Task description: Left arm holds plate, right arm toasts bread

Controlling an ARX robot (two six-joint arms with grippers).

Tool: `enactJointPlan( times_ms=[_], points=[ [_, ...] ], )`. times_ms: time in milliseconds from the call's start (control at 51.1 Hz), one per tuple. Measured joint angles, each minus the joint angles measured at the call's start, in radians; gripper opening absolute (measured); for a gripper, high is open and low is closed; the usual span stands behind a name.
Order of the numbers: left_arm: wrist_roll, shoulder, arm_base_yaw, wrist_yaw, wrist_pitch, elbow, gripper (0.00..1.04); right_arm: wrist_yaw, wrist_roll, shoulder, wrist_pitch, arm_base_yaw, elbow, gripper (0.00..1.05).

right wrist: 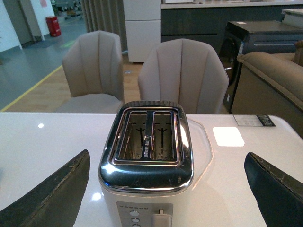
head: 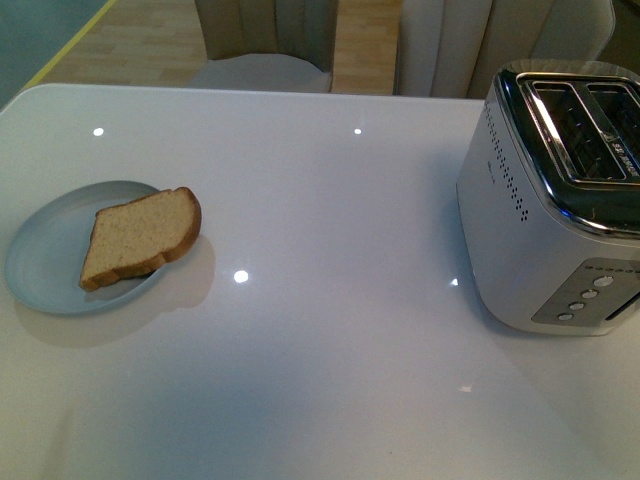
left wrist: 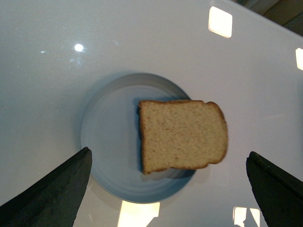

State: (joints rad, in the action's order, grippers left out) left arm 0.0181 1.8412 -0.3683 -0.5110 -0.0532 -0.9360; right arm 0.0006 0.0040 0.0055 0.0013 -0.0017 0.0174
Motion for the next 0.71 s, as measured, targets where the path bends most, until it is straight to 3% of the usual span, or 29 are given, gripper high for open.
enactJointPlan(
  times_ms=[372, 705],
  points=[
    [0.126, 0.360, -0.027, 0.091, 0.027, -0.203, 0.98, 0.000, 0.000, 0.000, 0.000, 0.000, 0.000, 0.96],
    [0.225, 0.544, 0.006, 0.092, 0.050, -0.310, 0.98, 0.000, 0.000, 0.000, 0.000, 0.000, 0.000, 0.96]
  ],
)
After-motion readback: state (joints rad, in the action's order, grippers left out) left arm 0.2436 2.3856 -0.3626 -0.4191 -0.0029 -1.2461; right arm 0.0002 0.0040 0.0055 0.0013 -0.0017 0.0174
